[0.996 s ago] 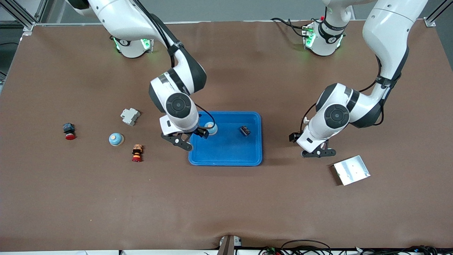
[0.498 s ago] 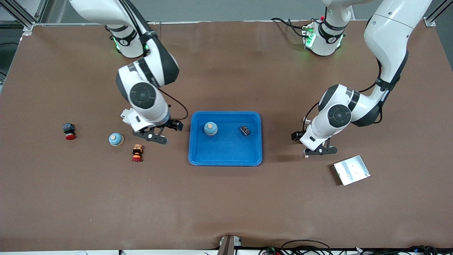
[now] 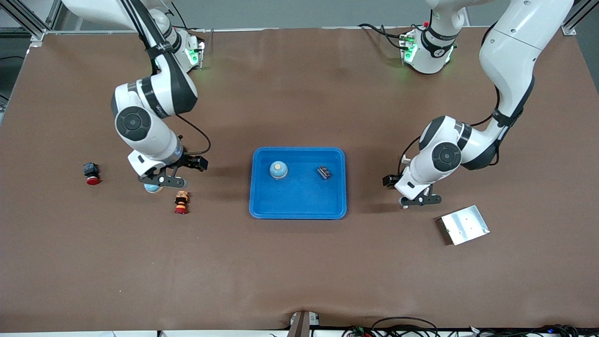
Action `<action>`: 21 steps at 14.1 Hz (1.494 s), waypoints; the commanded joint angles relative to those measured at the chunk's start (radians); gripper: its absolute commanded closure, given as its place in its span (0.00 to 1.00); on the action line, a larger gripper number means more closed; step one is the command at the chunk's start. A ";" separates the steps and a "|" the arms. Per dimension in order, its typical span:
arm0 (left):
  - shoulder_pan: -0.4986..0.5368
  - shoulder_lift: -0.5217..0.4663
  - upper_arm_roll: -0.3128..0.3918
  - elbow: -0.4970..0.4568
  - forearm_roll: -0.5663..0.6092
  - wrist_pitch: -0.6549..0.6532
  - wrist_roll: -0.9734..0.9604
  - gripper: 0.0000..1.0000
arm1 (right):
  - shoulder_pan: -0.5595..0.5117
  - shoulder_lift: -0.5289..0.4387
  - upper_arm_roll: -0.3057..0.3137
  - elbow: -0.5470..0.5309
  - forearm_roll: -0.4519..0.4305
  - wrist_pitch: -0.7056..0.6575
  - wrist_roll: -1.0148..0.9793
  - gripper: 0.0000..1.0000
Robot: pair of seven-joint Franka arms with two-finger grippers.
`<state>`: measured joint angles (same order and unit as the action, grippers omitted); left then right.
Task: Place electrolytic capacitor and blue bell in tray
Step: 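Move the right gripper to the second bell while the left gripper descends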
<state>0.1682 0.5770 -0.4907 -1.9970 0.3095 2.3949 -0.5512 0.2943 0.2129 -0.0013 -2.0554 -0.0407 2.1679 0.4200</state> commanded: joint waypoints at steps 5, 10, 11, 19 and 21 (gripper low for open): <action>0.014 0.007 -0.006 -0.020 0.016 0.015 -0.006 0.00 | -0.182 -0.061 0.018 -0.196 -0.010 0.222 -0.274 0.00; 0.016 0.007 -0.006 -0.020 0.017 0.013 -0.006 0.19 | -0.263 -0.037 0.018 -0.255 -0.010 0.360 -0.420 0.00; 0.016 0.006 -0.006 -0.020 0.016 0.013 -0.006 0.27 | -0.277 -0.024 0.018 -0.252 -0.010 0.363 -0.437 0.00; 0.030 0.007 -0.005 -0.019 0.017 0.013 -0.006 0.95 | -0.348 0.108 0.018 -0.215 -0.010 0.466 -0.530 0.00; 0.030 0.007 -0.006 -0.014 0.017 0.013 -0.007 0.98 | -0.348 0.131 0.020 -0.207 -0.008 0.493 -0.530 0.00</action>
<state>0.1874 0.5917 -0.4892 -2.0033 0.3095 2.3955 -0.5513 -0.0352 0.3192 0.0005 -2.2851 -0.0408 2.6450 -0.1029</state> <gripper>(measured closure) 0.674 0.000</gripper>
